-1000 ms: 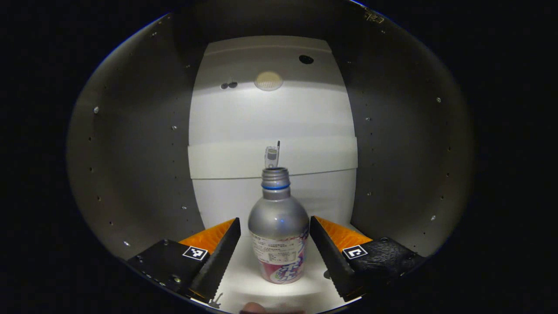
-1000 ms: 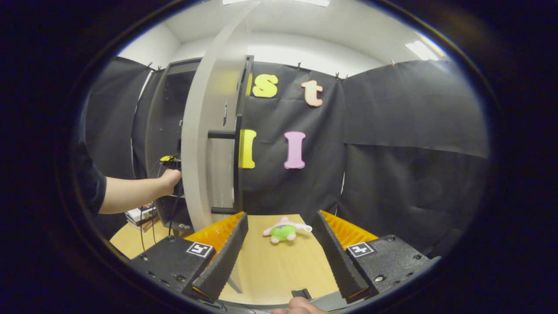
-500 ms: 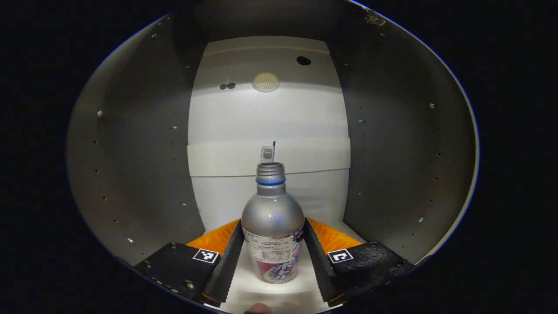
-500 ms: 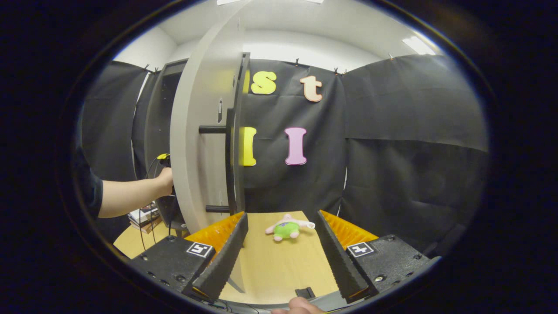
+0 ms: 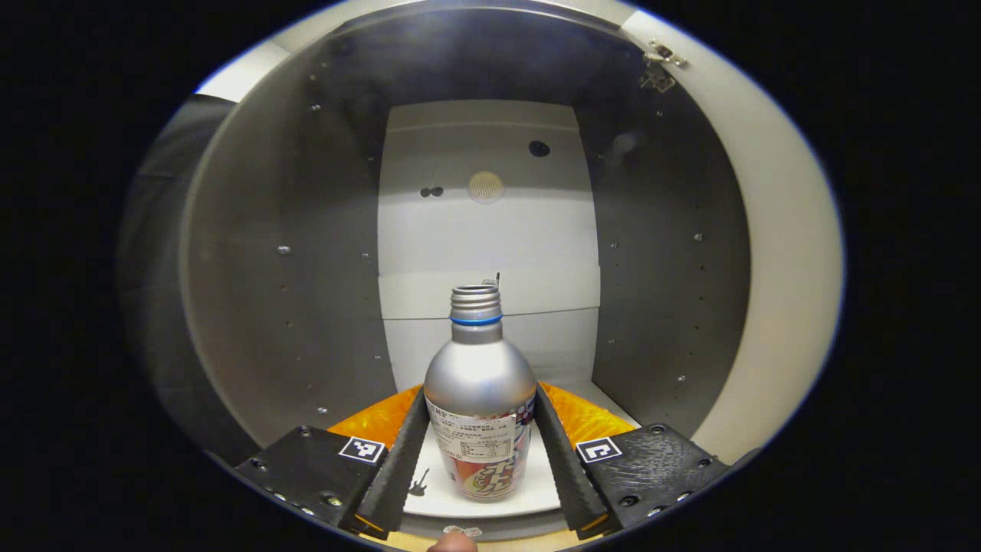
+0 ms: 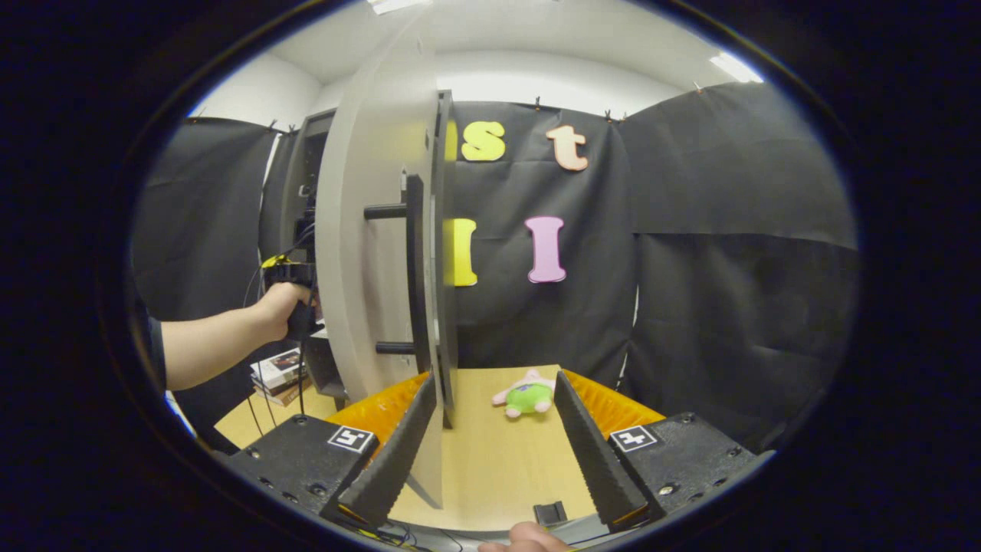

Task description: Open the cabinet door with the right hand, grasp the bottle in the cabinet with the left hand and place it on the coaster, then close the cabinet door with the right hand.

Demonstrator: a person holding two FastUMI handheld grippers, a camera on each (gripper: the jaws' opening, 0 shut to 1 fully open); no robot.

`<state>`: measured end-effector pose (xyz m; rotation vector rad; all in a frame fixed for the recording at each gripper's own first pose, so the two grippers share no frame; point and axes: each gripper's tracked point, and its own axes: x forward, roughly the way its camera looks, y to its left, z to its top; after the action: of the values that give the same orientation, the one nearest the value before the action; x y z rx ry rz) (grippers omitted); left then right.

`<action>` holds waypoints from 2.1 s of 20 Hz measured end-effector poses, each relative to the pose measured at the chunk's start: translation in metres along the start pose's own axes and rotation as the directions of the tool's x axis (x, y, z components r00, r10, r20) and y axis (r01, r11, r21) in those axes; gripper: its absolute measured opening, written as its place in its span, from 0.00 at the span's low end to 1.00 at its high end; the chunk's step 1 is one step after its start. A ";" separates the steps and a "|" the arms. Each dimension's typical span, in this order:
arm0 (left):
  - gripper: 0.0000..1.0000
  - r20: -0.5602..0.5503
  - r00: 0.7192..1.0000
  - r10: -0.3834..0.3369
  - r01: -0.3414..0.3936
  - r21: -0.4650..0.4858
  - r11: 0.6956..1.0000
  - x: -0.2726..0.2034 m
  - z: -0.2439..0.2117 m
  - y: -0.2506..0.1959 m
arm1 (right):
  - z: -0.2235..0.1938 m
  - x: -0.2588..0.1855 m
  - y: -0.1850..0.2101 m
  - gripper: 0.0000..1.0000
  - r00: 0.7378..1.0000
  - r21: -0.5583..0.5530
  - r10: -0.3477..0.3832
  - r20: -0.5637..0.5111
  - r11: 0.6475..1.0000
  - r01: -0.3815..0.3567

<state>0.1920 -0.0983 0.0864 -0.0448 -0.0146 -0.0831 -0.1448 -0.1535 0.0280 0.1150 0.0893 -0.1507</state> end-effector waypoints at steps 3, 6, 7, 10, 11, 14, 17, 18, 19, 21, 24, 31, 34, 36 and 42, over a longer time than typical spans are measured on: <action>0.76 0.035 0.998 0.045 -0.047 0.041 0.998 -0.038 0.006 0.023 | -0.007 -0.002 0.006 0.97 0.999 -0.002 0.053 0.001 0.999 -0.053; 0.76 0.030 0.999 0.043 -0.043 -0.004 0.999 -0.079 -0.001 0.031 | -0.012 -0.004 0.004 0.97 0.997 0.004 0.078 -0.008 0.997 -0.078; 0.76 0.038 0.997 0.071 -0.071 -0.002 0.997 -0.090 -0.004 0.040 | -0.011 -0.005 0.002 0.97 0.996 0.001 0.085 -0.004 0.996 -0.085; 0.76 0.057 0.993 0.101 -0.100 -0.025 0.995 -0.121 -0.024 0.059 | -0.014 -0.003 -0.010 0.97 0.996 -0.021 0.091 -0.009 0.996 -0.091; 0.76 0.053 0.992 0.115 -0.113 -0.035 0.993 -0.131 -0.033 0.064 | -0.017 -0.001 -0.014 0.97 0.996 -0.025 0.090 -0.018 0.996 -0.091; 0.81 0.029 0.985 0.169 -0.169 -0.020 0.985 -0.156 -0.074 0.086 | -0.018 0.004 -0.020 0.97 0.996 -0.030 0.080 -0.037 0.996 -0.081; 0.76 -0.023 0.984 0.176 -0.177 -0.035 0.984 -0.173 -0.114 0.087 | -0.012 0.010 -0.017 0.97 0.995 -0.043 0.092 -0.026 0.995 -0.093; 0.76 -0.029 0.983 0.181 -0.182 -0.033 0.983 -0.179 -0.125 0.090 | -0.013 0.012 -0.016 0.97 0.995 -0.058 0.096 -0.034 0.994 -0.098; 0.76 -0.030 0.982 0.185 -0.186 -0.034 0.982 -0.183 -0.133 0.092 | -0.014 0.013 -0.014 0.97 0.994 -0.072 0.101 -0.044 0.992 -0.104; 0.76 -0.032 0.981 0.191 -0.192 -0.040 0.981 -0.192 -0.151 0.095 | -0.020 0.018 -0.010 0.96 0.992 -0.101 0.105 -0.070 0.989 -0.112; 0.76 -0.024 0.980 0.197 -0.198 -0.052 0.979 -0.203 -0.183 0.100 | -0.021 0.028 -0.011 0.98 0.993 -0.127 0.082 -0.088 0.987 -0.093; 0.76 0.005 0.978 0.209 -0.209 -0.072 0.975 -0.228 -0.285 0.098 | -0.059 0.041 -0.016 1.00 0.977 -0.283 0.012 -0.211 0.956 -0.073; 0.76 0.031 0.975 0.218 -0.216 -0.057 0.975 -0.231 -0.302 0.098 | -0.073 0.048 -0.014 1.00 0.971 -0.327 0.000 -0.238 0.942 -0.080; 0.76 0.039 0.971 0.235 -0.234 -0.029 0.972 -0.232 -0.313 0.103 | -0.091 0.047 -0.011 1.00 0.958 -0.320 0.005 -0.288 0.942 -0.101; 0.77 -0.002 0.968 0.253 -0.252 -0.035 0.967 -0.238 -0.359 0.103 | -0.096 0.047 -0.013 1.00 0.947 -0.353 -0.019 -0.322 0.930 -0.102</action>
<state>-0.0317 0.0080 -0.2803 -0.0818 -0.0101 0.1720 -0.1085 -0.1619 -0.0730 -0.2343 0.4386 -0.0687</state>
